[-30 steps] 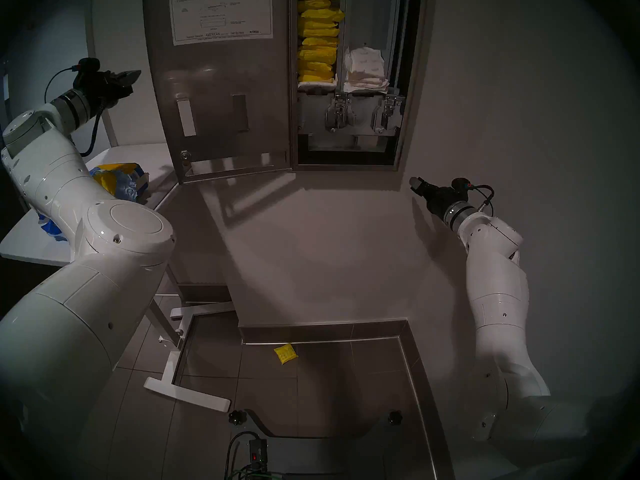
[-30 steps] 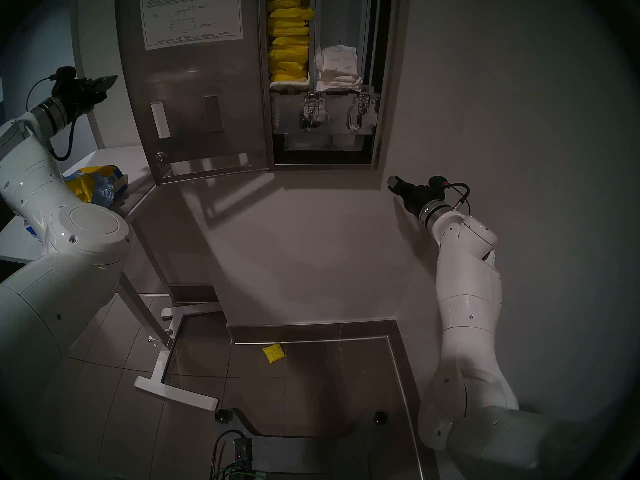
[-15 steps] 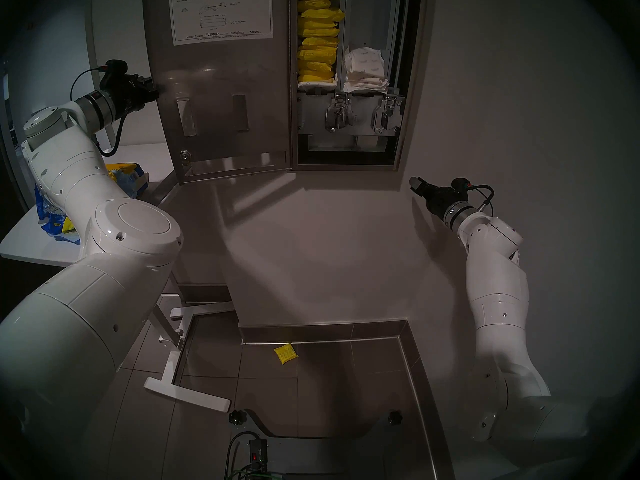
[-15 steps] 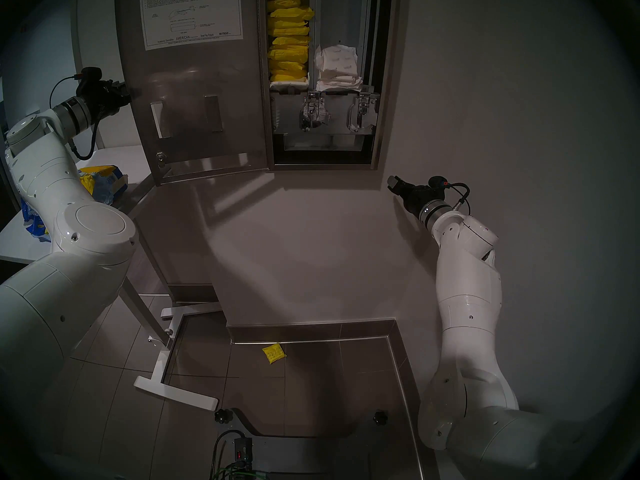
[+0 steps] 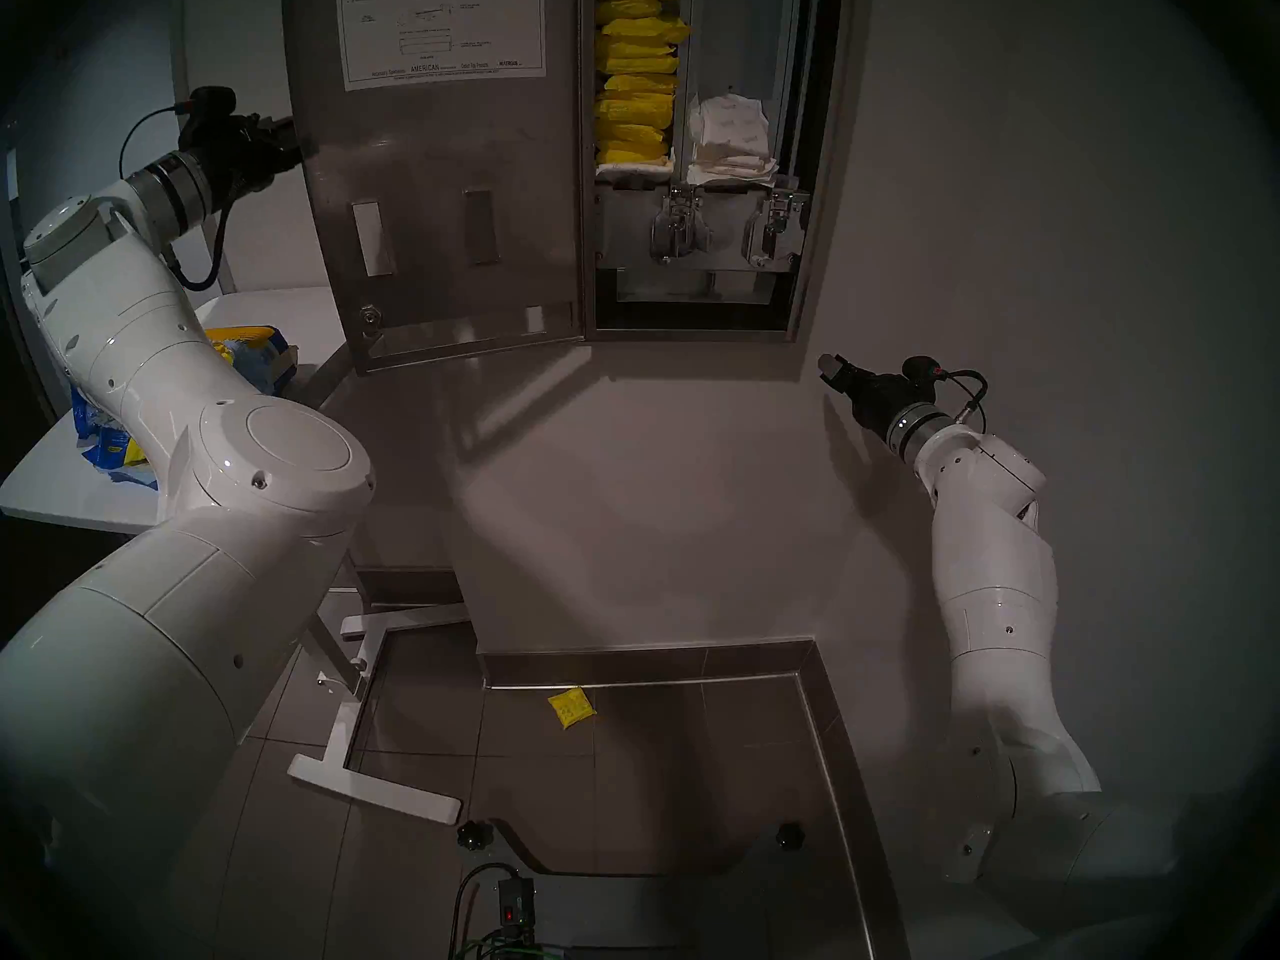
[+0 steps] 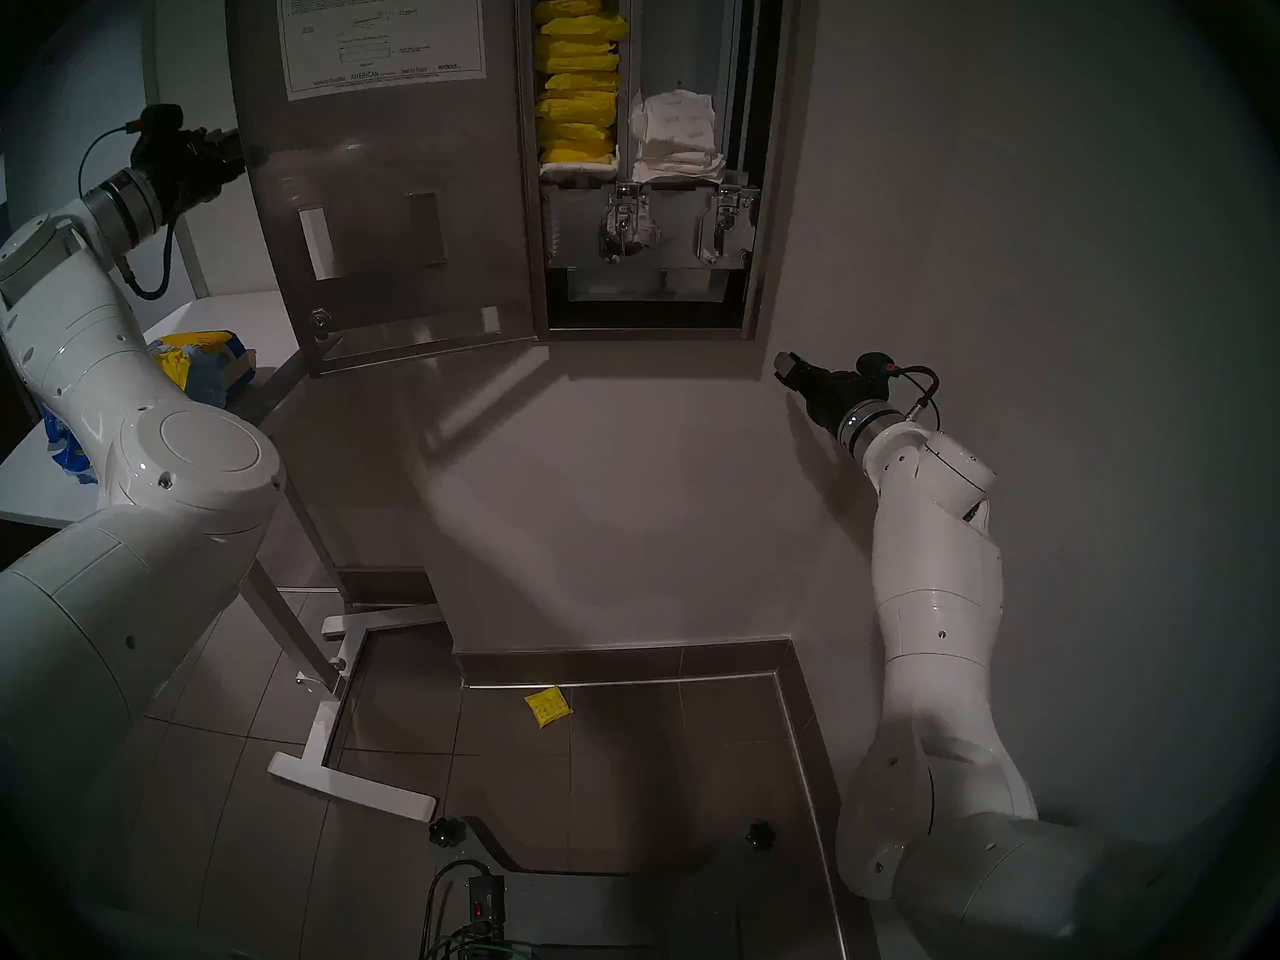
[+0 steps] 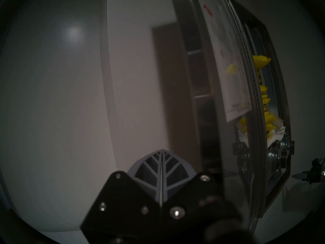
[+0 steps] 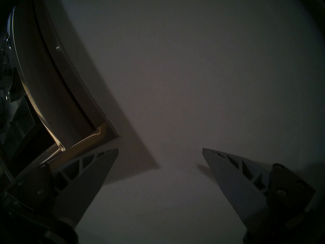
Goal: Open the dispenser door, put the pads inside, close the door
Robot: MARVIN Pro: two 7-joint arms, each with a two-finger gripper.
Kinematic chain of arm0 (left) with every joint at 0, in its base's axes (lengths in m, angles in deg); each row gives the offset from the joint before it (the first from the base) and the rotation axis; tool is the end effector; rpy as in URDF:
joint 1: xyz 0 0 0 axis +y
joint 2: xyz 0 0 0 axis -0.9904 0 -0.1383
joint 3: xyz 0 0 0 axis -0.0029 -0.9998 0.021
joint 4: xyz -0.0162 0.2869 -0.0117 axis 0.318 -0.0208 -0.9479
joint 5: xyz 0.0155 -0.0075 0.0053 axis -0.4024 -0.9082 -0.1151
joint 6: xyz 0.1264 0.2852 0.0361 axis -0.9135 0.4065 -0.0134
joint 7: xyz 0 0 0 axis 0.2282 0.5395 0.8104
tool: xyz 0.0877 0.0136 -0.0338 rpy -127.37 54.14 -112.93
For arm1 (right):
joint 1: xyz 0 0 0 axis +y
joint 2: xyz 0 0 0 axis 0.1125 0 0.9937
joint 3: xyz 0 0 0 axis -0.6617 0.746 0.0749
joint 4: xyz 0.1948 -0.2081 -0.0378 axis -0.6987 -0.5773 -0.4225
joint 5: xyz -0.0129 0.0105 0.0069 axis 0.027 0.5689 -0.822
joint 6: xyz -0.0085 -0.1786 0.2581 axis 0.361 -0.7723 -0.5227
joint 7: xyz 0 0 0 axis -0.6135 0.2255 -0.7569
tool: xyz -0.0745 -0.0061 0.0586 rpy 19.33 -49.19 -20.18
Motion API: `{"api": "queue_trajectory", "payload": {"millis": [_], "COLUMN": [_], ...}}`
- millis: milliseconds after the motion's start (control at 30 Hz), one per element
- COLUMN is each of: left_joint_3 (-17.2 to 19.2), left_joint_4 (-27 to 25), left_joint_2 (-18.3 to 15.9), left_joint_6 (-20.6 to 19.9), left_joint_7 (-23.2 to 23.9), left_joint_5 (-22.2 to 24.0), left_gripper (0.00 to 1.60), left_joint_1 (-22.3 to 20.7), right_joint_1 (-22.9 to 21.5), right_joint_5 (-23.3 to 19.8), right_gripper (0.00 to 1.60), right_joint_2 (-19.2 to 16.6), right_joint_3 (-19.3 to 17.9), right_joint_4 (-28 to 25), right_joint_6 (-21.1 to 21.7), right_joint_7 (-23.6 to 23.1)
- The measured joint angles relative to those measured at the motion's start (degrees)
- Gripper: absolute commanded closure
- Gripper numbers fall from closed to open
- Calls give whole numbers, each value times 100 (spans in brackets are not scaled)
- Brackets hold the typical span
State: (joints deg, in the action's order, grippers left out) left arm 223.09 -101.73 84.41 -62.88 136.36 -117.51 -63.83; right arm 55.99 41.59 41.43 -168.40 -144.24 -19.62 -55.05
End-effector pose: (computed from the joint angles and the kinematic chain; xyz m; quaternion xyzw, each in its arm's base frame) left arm 0.4796 0.2453 0.0923 0.5845 -0.1837 0.7817 0.1163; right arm 0.5319 -0.1259 -0.1967 -0.7118 0.1104 -0.6513 0.2386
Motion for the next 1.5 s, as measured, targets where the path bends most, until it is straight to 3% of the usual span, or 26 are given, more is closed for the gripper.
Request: {"api": "queue_trajectory", "payload": {"millis": [600,1500], "left_joint_3": [-396,-883], "left_joint_4": [-861,-2320], "left_joint_2": [611,1135], "left_joint_6": [-1212,-2238], "left_joint_7": [-1233,-2278], "left_joint_5": [836,1536], "left_gripper": [160,160], "left_joint_1": [406,1207], "right_joint_1": [3,5], "right_joint_5": [-13,-34], "right_gripper": [0,0], "right_joint_2": [-11,-29], "right_joint_3": [10,25], "right_joint_4": [62,168], "right_joint_6": [2,2], "right_joint_7": [-7,-9]}}
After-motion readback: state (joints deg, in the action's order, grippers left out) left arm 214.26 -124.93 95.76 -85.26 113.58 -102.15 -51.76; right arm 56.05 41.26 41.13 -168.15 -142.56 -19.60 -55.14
